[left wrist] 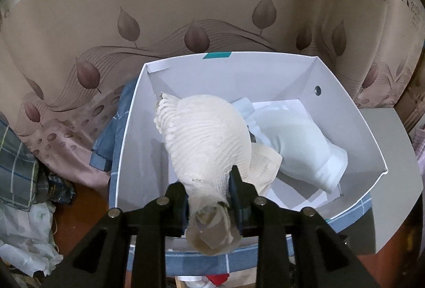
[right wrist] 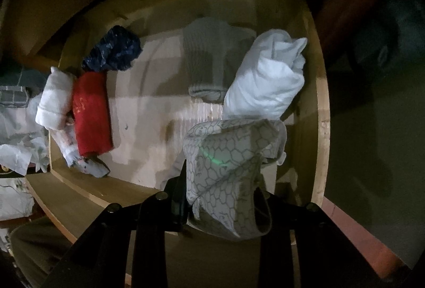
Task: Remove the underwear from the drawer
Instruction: 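Carry the cream bra with the left tool into the white box and release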
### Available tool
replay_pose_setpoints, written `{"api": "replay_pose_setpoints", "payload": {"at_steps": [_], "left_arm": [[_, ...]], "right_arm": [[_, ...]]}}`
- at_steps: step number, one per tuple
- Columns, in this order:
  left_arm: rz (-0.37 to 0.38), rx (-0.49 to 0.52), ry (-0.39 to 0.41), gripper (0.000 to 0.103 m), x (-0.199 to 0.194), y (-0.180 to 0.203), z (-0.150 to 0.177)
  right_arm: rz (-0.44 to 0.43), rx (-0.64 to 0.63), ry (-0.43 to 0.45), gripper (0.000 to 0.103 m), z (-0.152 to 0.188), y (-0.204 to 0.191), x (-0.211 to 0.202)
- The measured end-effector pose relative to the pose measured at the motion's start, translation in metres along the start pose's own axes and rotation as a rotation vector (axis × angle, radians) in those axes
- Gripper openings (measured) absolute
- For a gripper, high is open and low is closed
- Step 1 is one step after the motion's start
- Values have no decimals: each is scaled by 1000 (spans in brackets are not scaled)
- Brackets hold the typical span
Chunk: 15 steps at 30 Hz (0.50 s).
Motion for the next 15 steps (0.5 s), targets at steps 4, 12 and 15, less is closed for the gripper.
{"api": "replay_pose_setpoints", "payload": {"at_steps": [4,12,15], "left_arm": [[-11,-42,10,45,-6,-4,0],[-30,14,64,56,-30,0,3],[-42,22,95,57,-42,-1,6]], "right_arm": [[-21,20,26,27,-2,2,-6],[-53,43,89,26,-7,2,-17],[-55,38,105,26,-10,-1,-20]]}}
Point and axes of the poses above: each gripper's, at about its wrist camera, not at the fingertips, and x roughly the way its jaws point, y to its right, z to its underside, the point moved 6 cm from there along x, roughly the way its jaws point, and after that the axes turned 11 degrees about -x, right-handed, at the moved point
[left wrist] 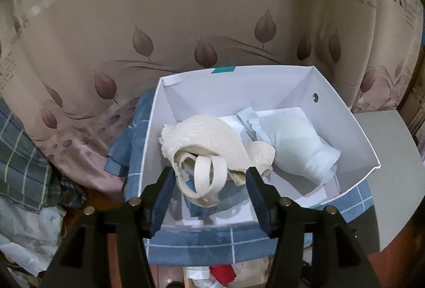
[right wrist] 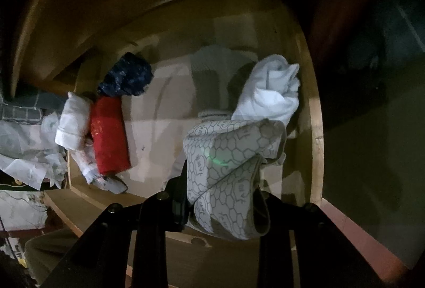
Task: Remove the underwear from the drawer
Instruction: 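Carry the cream bra with the left tool into the white box and release, then lift the grey patterned underwear with the right tool into the white box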
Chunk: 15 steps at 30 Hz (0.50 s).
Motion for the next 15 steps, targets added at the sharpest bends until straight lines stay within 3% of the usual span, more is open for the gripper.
{"api": "replay_pose_setpoints", "payload": {"at_steps": [9,15], "left_arm": [[46,14,72,58,-39,1,9],[81,-65,75,59,-58,-17,32]], "right_arm": [[-18,19,41,26,-4,1,-10],[21,3,57,26,-3,3,-15]]}}
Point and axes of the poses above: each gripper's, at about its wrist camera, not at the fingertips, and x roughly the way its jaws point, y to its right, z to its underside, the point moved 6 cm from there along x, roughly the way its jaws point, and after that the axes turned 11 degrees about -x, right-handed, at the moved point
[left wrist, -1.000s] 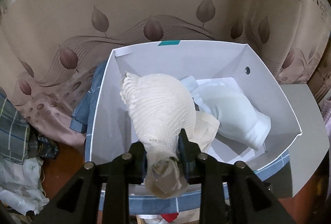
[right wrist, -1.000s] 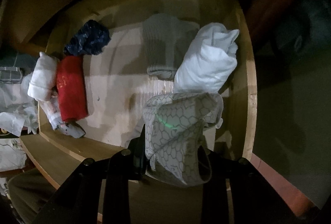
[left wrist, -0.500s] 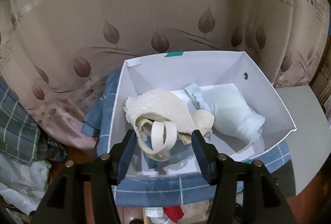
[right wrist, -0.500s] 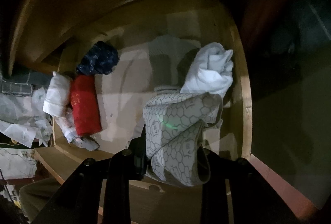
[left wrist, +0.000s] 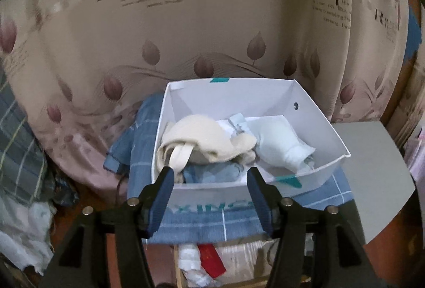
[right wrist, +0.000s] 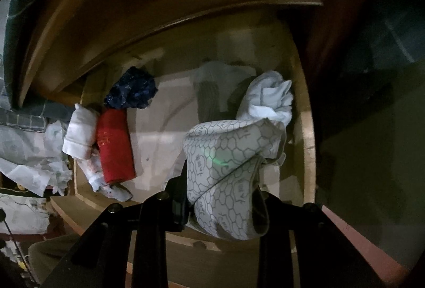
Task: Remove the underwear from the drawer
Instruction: 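Lift the grey patterned underwear with the right tool into the white box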
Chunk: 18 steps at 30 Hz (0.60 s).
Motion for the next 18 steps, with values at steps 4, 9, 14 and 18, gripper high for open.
{"api": "replay_pose_setpoints", "payload": {"at_steps": [4,9,14,18], "left_arm": [[-34,-43,21,59,-14,-23,29],[-137,-72,42,60,-11,-60,78],[-231,-96,-13,61,27,-88,126],[-232,-171,-89,61,62,-99,160]], "right_arm": [[25,-22,31,25,-1,-2,-8],[-16,-34,82,24,-6,-7,-29],[2,-47,107,20,-8,-14,-59],[37,-96,120,19,-13,-26,-81]]}}
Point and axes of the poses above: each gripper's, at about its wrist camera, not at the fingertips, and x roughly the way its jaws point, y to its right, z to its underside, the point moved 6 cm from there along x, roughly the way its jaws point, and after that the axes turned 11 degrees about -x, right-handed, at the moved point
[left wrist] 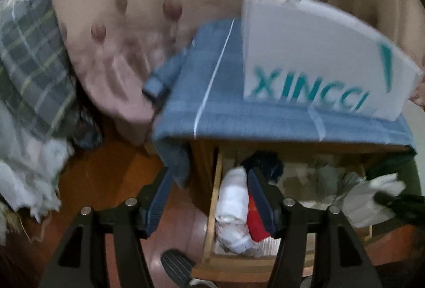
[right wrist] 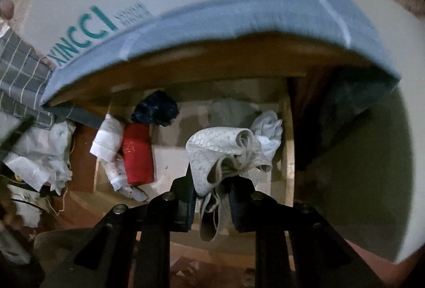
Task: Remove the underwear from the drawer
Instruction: 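Lift the grey patterned underwear with the right tool into the white box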
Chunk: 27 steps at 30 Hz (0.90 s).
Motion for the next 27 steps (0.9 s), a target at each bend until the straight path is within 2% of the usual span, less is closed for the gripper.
{"api": "replay_pose_setpoints", "payload": {"at_steps": [3,5,7,9,11,13,16,22,27], "left_arm": [[4,-39,-61,61,22,-4,21],[-2,-35,-70,61,30,-6,31],[-27,12,-51,61,30,-5,33],[-19,15,-39,61,32,-3,33],[9,-9,-66,61,36,-6,34],[3,-33,-93,61,41,-10,34],[-8,-69,-110,61,46,-19,32],[-8,-152,-180,61,56,-39,37],[-6,-190,-172,61,55,-49,35]], "right_arm": [[17,-15,-13,15,1,-5,1],[27,-17,-18,13,2,-6,5],[28,-11,-23,13,3,-6,9],[39,-9,-20,12,2,-6,9],[41,-13,-15,12,-1,-8,5],[46,-15,-6,11,-5,-10,-2],[38,-36,24,11,-14,-19,-25],[42,-90,134,11,-46,-40,-105],[56,-118,243,11,-85,-55,-174]]}}
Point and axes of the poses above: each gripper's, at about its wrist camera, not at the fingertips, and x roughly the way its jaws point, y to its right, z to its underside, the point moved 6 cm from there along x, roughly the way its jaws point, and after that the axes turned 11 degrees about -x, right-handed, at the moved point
